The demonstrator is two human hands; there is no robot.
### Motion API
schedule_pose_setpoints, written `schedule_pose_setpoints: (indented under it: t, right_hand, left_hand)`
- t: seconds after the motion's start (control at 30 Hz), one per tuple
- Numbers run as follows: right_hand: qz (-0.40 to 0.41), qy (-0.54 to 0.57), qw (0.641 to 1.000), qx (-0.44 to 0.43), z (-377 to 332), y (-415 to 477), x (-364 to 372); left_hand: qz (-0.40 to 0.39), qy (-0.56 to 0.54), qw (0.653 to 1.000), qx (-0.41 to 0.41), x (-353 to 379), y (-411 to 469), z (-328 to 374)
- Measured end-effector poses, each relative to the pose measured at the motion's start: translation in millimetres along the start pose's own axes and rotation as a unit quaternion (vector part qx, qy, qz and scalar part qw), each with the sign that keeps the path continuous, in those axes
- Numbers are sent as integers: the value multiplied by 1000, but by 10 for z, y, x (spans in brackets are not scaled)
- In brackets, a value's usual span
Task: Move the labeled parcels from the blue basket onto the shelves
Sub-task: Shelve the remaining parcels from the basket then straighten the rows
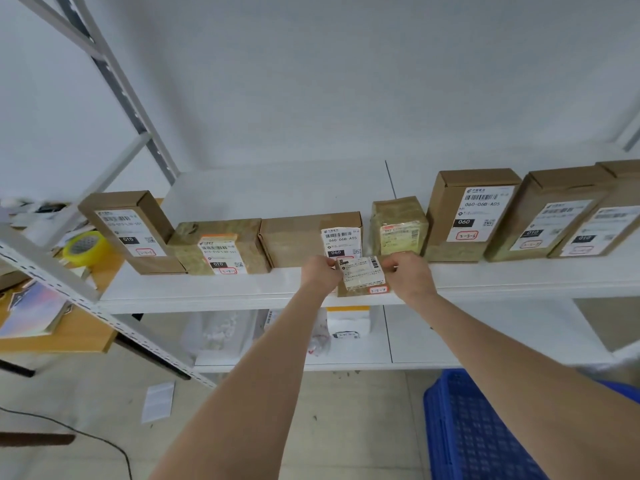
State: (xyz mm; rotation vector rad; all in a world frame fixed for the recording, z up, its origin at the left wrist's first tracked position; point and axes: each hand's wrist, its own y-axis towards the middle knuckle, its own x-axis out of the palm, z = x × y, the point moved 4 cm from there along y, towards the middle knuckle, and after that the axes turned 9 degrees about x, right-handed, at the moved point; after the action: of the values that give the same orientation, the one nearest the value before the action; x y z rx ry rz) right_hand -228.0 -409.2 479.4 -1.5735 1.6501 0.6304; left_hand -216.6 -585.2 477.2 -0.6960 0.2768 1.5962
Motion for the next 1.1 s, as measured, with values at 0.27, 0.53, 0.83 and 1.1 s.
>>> schedule_pose_setpoints:
  t: [0.27,0.53,0.83,1.1]
  right_hand:
    - [-18,-1,1000,-4,-79,41,76]
    - [-40,-29,999,5,-237,12,132]
    - [-74,-110,991,-9,-330,-50,139]
    - [-59,-100,991,-68,-608,-90,-157]
  left_hand:
    - [-16,4,1000,16,-56,-23,32]
    - [-14,-19,1000,-3,-169,11,-76]
    - [-50,65,995,48,-184,51,-18]
    - [-9,202,958,202,-590,18,313]
